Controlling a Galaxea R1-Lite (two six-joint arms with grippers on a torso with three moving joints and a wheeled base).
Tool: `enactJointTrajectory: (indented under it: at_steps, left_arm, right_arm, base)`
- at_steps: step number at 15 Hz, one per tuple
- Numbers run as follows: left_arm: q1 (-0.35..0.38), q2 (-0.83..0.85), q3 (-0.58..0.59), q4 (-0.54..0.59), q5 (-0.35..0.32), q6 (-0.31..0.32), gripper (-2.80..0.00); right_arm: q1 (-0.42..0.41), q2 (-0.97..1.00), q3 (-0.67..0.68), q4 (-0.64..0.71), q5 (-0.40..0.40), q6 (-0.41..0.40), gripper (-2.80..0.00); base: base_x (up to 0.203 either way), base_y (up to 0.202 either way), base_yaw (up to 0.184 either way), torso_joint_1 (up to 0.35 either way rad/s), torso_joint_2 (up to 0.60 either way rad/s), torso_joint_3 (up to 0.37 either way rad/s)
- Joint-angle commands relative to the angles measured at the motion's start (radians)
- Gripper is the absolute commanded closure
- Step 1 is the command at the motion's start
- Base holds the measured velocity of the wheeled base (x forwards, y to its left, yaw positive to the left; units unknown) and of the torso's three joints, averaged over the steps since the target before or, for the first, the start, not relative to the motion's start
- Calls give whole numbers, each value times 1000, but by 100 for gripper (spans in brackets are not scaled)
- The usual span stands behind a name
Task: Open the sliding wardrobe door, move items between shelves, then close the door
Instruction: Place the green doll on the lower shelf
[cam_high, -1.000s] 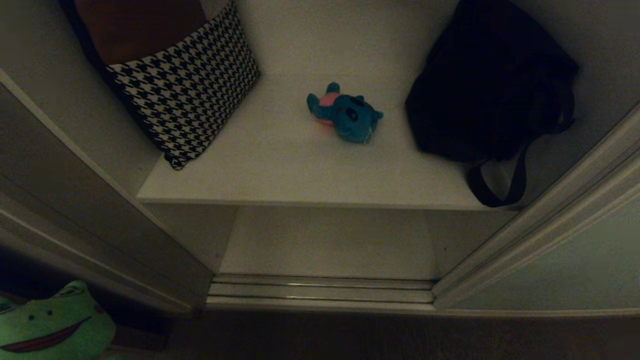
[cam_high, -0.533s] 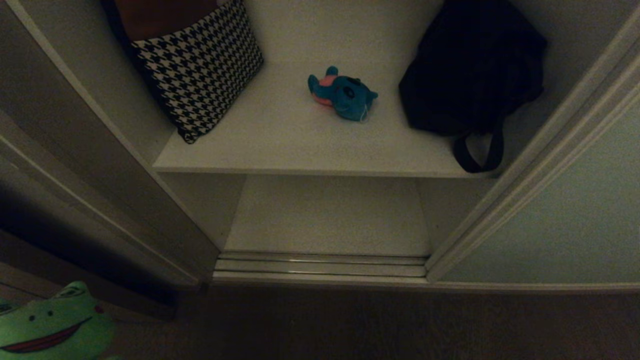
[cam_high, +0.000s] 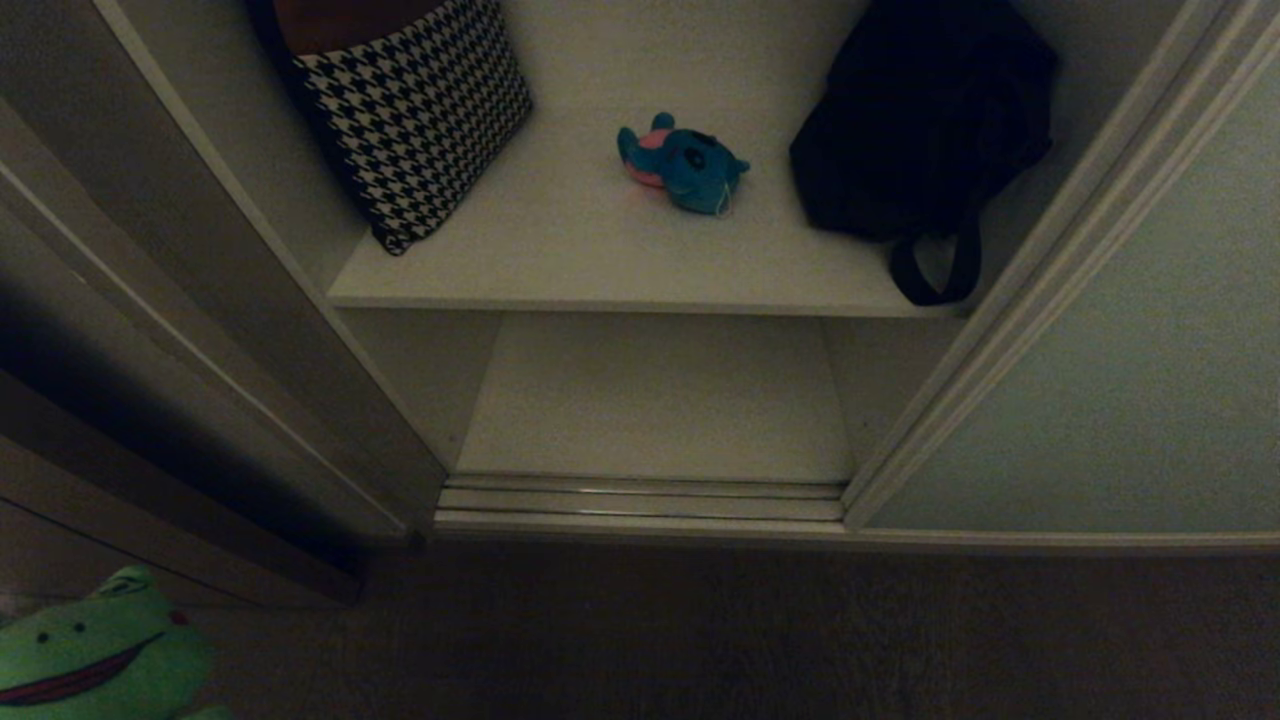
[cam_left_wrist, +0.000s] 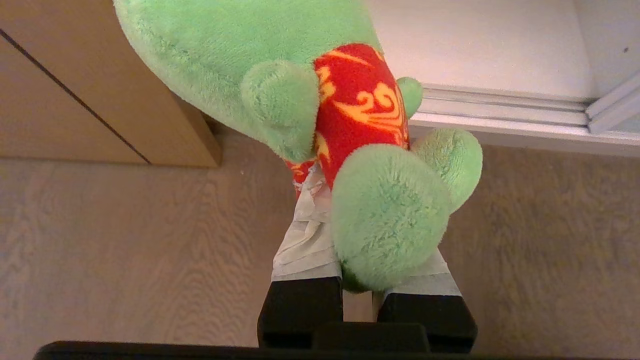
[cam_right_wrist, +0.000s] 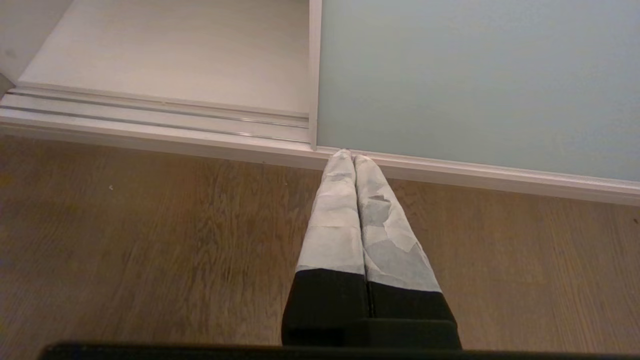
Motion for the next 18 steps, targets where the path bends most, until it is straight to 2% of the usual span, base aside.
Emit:
enactJointTrajectory:
  at_steps: [1, 12, 18]
  left_arm:
    - [1, 5, 1, 2, 2, -9, 0]
    - [1, 3, 1, 5, 8, -11, 0]
    - [1, 3, -1, 6, 14, -11, 0]
  right_arm:
    - [0, -2, 0, 0, 0, -1, 0]
    - [0, -2, 0, 0, 0, -1, 0]
    - [0, -2, 0, 0, 0, -1, 0]
  base:
    - [0, 0, 0, 0, 0, 0]
    - [0, 0, 0, 0, 0, -3]
    - [0, 0, 0, 3, 0, -164]
